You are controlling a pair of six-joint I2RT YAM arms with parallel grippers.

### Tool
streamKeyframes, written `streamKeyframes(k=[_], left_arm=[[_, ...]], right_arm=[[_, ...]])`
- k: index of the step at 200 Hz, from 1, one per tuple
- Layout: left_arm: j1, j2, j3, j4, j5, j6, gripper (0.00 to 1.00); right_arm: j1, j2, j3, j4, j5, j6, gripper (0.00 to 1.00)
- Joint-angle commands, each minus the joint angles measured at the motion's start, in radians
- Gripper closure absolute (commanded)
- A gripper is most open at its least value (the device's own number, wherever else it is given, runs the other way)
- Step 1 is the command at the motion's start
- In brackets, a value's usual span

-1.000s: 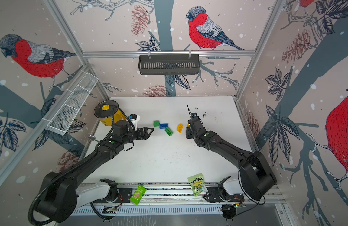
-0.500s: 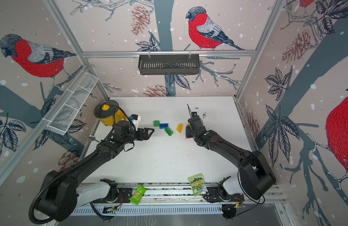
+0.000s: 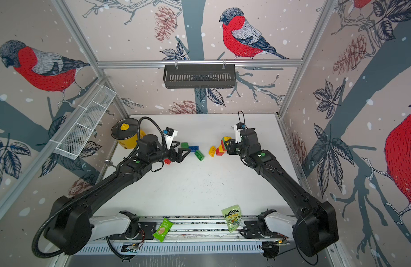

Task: Assemble an ice cream with lego
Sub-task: Pick up the lego brick from the center of the board.

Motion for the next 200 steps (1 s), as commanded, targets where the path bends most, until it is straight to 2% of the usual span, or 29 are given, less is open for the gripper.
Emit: streamKeyframes(k=[1,40,68,85,114,176,200], left_arm=[[-0.048,0.011,0.063,0.017,0.060,0.190,0.02],[-0.159,0.091,0.218,-0.064,0.079,0.342,0.03],[-0.207,0.155,0.303,-0.130,0.080,0.426,0.05],[-0.222,0.175,0.330,-0.166,0.078,0.438,0.09],[-0.274,0.184,0.332,-0.181,0.007,0.470,0.11],[-0.310,0.255,0.369,-0.189,-0.018,0.495,0.12],[-0.327,0.296,0.406,-0.222,-0.013,0.499,0.17]], right_arm=[[-0.030,-0.055,0.005,-0.024,-0.172,0.008,0.70],[-0.071,-0.123,0.007,-0.034,-0.299,0.016,0.70],[-0.092,-0.141,0.006,-0.045,-0.360,0.011,0.70],[-0.107,-0.149,0.007,-0.064,-0.370,0.001,0.70],[-0.135,-0.166,-0.008,-0.055,-0.420,0.002,0.70],[-0.150,-0.169,-0.023,-0.073,-0.455,-0.019,0.70],[-0.150,-0.172,-0.030,-0.060,-0.458,-0.016,0.70]])
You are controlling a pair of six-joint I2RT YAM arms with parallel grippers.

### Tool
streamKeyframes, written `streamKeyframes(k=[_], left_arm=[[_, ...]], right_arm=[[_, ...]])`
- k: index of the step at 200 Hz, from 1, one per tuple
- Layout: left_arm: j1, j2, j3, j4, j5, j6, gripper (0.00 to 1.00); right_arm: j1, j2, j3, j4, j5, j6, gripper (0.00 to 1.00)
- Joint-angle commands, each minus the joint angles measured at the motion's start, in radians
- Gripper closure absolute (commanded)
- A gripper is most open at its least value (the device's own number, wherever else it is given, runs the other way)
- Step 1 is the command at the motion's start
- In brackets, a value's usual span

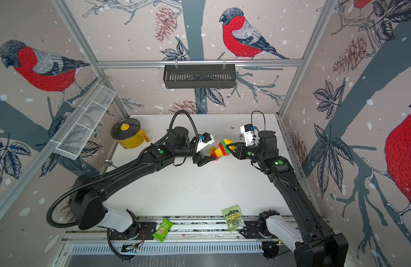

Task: Assemble an ice cream with lego
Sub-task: Pick up the lego brick from the center of the board, then adjust the lego brick.

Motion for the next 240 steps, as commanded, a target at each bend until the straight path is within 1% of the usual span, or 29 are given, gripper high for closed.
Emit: streamKeyframes(k=[1,20,32,69,101,128,147,159,201,240], left_arm=[[-0.015,0.027,0.031,-0.031,0.002,0.030,0.17],[-0.027,0.033,0.026,-0.015,-0.023,0.027,0.27],[-0.029,0.038,0.026,-0.009,-0.034,0.024,0.30],[-0.036,0.056,0.023,0.002,-0.043,0.006,0.32],[-0.055,0.073,0.020,0.018,-0.079,0.014,0.34],[-0.057,0.094,0.029,0.018,-0.077,0.012,0.38],[-0.060,0.099,0.030,0.022,-0.097,0.011,0.46],[-0.061,0.104,0.032,0.029,-0.109,0.008,0.48],[-0.091,0.103,0.019,0.068,-0.138,0.006,0.52],[-0.097,0.125,0.037,0.041,-0.177,0.015,0.56]], right_arm=[[-0.001,-0.006,-0.004,0.023,-0.022,-0.015,0.70],[-0.002,-0.004,-0.010,0.032,-0.024,-0.012,0.70],[-0.003,-0.003,-0.013,0.038,-0.026,-0.009,0.70],[-0.005,-0.003,-0.023,0.054,-0.025,0.001,0.70],[-0.005,0.000,-0.032,0.071,-0.035,0.010,0.70],[-0.005,-0.002,-0.035,0.071,-0.040,0.011,0.70],[-0.005,-0.004,-0.037,0.072,-0.039,0.010,0.70],[-0.005,-0.003,-0.041,0.070,-0.040,0.010,0.70],[-0.006,-0.004,-0.049,0.083,-0.041,0.012,0.70],[-0.010,-0.004,-0.055,0.090,-0.044,0.016,0.70]])
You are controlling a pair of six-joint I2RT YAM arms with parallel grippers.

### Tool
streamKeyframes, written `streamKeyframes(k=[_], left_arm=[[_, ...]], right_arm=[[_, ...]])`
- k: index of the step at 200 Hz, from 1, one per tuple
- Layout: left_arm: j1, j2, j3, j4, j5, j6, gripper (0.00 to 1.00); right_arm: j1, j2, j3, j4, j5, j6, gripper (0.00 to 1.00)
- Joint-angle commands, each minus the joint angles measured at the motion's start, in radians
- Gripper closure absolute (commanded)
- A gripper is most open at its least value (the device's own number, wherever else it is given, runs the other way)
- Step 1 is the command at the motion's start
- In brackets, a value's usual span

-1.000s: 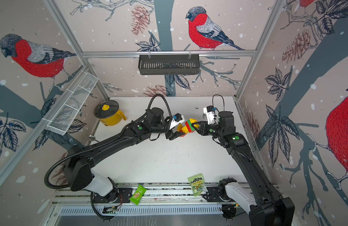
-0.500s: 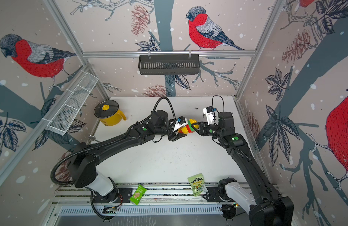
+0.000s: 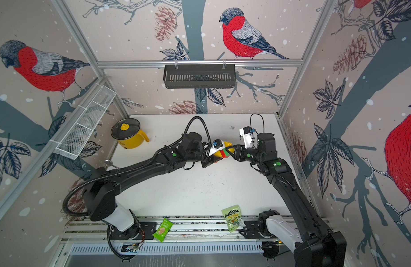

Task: Assemble an ice cream with lego
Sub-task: Adjust the lego brick.

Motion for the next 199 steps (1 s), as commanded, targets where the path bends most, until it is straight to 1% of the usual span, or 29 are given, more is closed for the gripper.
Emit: streamKeyframes(k=[1,41,49,156,184,199], left_arm=[[-0.004,0.013,0.016,0.007,-0.032,0.016,0.56],[-0.005,0.026,0.025,-0.012,-0.082,0.023,0.57],[-0.004,0.026,0.024,-0.011,-0.085,0.022,0.59],[-0.025,0.020,0.019,0.012,-0.093,0.027,0.70],[-0.031,0.008,0.008,0.051,-0.075,0.006,0.72],[-0.034,-0.007,-0.008,0.087,-0.040,-0.005,0.71]], right_arm=[[-0.003,-0.003,0.000,0.043,-0.014,0.010,0.70],[-0.009,-0.002,-0.001,0.045,-0.021,0.011,0.70],[-0.009,-0.002,-0.001,0.046,-0.021,0.012,0.70],[-0.012,0.007,-0.006,0.048,-0.045,0.013,0.68],[-0.011,0.003,-0.024,0.076,-0.050,0.037,0.69],[-0.010,-0.002,-0.037,0.094,-0.051,0.047,0.69]])
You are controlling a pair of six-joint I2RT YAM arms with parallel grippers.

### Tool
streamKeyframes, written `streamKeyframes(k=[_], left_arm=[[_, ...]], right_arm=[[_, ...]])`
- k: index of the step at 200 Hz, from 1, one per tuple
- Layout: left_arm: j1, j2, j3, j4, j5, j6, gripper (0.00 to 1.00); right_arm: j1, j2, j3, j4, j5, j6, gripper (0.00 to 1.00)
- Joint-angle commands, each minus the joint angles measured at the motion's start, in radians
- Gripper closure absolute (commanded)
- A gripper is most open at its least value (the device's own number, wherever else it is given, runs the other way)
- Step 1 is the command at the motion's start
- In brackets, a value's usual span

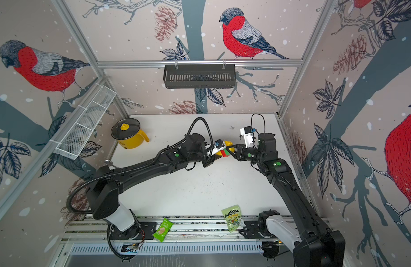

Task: Assemble an ice cream with lego
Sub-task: Adjust the lego brick.

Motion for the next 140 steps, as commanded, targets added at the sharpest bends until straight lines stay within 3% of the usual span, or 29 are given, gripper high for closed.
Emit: streamKeyframes(k=[1,71,140], left_arm=[[-0.011,-0.025,-0.016,0.103,0.068,-0.008,0.72],[-0.015,-0.066,-0.062,0.233,0.197,-0.067,0.73],[-0.026,-0.084,-0.084,0.304,0.203,-0.077,0.73]], right_arm=[[0.004,-0.006,-0.015,0.053,-0.028,0.030,0.69],[0.018,0.000,-0.042,0.080,-0.029,0.060,0.71],[0.039,0.009,-0.023,0.088,-0.015,0.076,0.66]])
